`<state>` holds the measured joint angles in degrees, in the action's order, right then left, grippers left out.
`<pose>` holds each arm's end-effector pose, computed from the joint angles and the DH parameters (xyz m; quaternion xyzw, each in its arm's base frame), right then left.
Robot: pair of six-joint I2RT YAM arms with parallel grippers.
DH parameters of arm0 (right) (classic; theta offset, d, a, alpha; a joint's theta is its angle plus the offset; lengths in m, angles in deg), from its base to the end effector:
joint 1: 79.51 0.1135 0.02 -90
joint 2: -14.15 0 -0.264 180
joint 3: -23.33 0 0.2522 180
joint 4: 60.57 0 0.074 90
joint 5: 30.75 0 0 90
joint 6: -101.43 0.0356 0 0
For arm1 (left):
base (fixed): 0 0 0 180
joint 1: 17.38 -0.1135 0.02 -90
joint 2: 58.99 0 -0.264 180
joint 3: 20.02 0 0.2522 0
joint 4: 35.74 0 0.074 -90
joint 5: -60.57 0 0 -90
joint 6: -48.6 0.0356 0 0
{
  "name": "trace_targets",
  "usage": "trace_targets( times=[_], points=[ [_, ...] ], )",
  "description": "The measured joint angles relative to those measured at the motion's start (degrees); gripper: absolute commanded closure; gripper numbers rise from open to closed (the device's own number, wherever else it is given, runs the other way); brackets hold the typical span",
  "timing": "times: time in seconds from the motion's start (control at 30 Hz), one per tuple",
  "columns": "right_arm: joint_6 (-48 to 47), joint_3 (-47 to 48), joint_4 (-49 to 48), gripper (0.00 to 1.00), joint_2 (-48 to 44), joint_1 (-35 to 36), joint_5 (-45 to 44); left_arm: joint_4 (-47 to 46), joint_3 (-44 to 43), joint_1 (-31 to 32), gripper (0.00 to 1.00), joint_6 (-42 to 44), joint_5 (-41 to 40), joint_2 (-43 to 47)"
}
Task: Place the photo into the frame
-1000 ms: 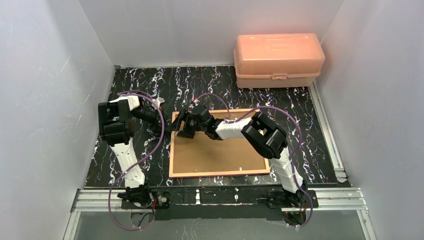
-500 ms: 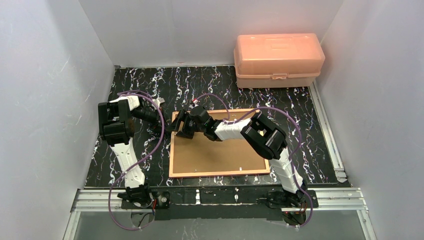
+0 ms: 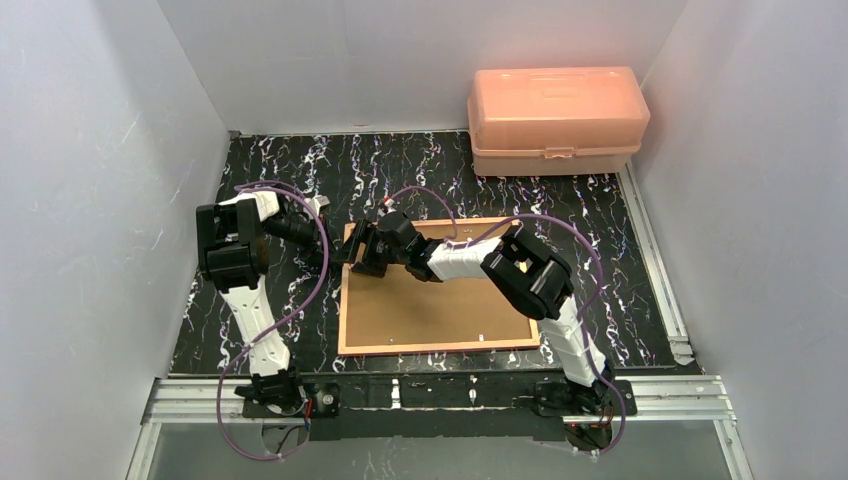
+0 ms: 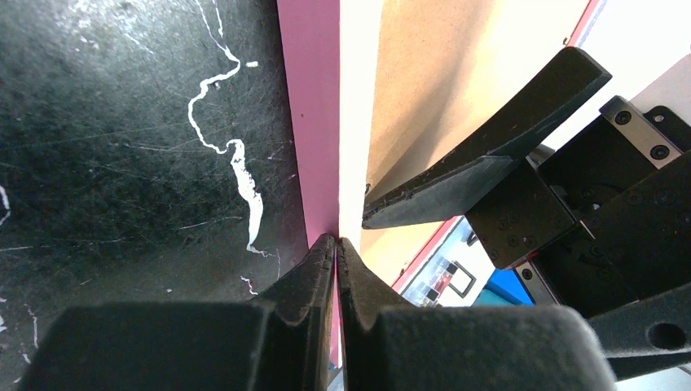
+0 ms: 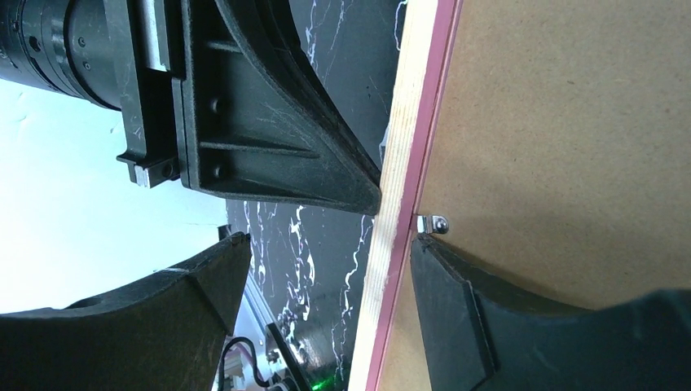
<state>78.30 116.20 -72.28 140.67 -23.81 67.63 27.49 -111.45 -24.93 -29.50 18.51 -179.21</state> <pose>0.2709 0.4064 0.1451 0.0397 0.8266 0.5186 0.2151 0.3707 0.0225 0.1224 0.0275 0.9132 -0.4031 0.0527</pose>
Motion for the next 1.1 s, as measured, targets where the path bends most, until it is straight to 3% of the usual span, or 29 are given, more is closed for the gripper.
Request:
trace_targets(
  times=[0.5, 0.7, 0.87, 1.1],
  points=[
    [-1.1, 1.8, 1.3, 0.2, 0.7, 0.4, -0.6, 0.2, 0.0, -0.1, 0.97, 0.1, 0.1, 0.0],
    [-2.6, -0.2, 2.2, 0.08, -1.5, 0.2, -0.2, 0.3, 0.0, -0.2, 0.97, 0.5, 0.1, 0.0],
    [-8.0, -7.3, 10.8, 0.01, -14.0, -3.2, -1.6, 2.3, -0.1, -0.4, 0.96, 4.3, -0.2, 0.2],
    [-19.2, -14.3, 27.1, 0.01, -39.5, -18.3, -15.4, 5.8, 1.9, -0.5, 0.96, 18.7, -8.5, 4.1]
  ],
)
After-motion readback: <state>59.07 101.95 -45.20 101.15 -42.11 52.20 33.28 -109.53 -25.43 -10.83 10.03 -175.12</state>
